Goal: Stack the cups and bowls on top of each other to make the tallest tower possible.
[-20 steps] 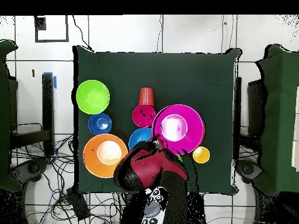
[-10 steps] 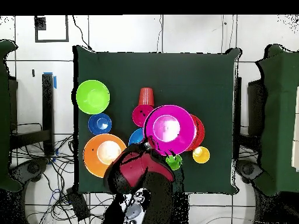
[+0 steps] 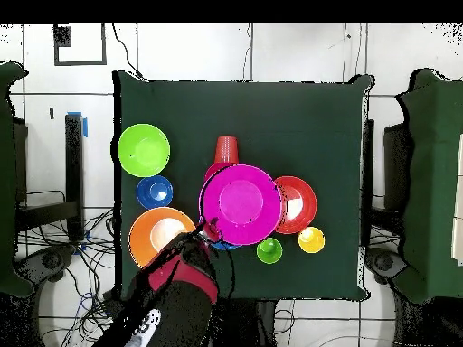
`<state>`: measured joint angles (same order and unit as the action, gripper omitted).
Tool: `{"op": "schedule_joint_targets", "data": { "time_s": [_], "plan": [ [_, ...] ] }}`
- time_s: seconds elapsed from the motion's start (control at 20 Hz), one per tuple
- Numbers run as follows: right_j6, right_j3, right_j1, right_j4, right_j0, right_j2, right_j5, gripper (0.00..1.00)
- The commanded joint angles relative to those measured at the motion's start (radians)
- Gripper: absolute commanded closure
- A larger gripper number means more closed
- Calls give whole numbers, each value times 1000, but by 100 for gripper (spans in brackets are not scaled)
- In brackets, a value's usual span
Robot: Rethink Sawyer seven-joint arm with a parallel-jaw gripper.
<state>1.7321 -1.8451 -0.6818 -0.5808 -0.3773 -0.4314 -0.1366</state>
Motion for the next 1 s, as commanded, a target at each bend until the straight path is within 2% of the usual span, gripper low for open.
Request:
{"op": "schedule_joint_targets", "data": {
  "time_s": [0.05,0.25,0.4,1.0],
  "plan": [
    [204,85,86,56,-43,-46,-39,100],
    [218,84,98,57,-26,-41,36,100],
    [216,77,87,50,11,-5,77,100],
    [210,55,64,42,62,70,108,100]
  ]
}}
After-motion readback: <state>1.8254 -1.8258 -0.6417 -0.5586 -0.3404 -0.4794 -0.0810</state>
